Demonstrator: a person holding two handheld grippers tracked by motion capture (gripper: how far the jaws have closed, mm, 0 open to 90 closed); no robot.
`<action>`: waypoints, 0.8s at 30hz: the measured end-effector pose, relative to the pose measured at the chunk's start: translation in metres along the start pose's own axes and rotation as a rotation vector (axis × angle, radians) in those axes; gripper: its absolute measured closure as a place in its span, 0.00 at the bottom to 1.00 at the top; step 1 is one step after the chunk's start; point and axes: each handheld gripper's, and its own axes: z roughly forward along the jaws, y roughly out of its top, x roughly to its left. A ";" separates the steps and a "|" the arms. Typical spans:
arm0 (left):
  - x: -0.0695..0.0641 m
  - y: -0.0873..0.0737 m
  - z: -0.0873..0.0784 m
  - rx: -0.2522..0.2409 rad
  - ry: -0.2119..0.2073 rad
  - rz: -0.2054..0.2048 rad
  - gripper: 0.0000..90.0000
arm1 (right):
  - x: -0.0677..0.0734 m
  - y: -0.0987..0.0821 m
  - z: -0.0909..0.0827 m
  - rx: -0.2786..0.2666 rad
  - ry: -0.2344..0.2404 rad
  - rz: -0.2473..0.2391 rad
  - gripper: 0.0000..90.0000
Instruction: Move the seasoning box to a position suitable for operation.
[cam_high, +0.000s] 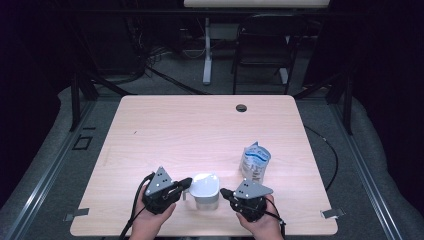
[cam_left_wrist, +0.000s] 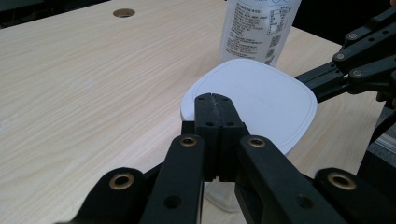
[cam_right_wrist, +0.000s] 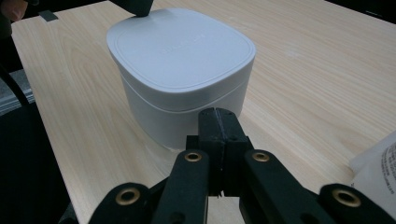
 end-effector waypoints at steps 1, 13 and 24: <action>0.000 0.000 0.000 0.000 -0.001 -0.001 1.00 | 0.000 0.000 0.000 0.000 0.002 0.000 1.00; 0.000 0.000 0.000 0.001 -0.002 -0.003 1.00 | 0.001 0.000 0.001 0.002 -0.001 -0.002 1.00; 0.001 0.000 0.000 -0.002 -0.004 -0.004 1.00 | 0.002 0.001 0.000 0.001 -0.005 -0.005 1.00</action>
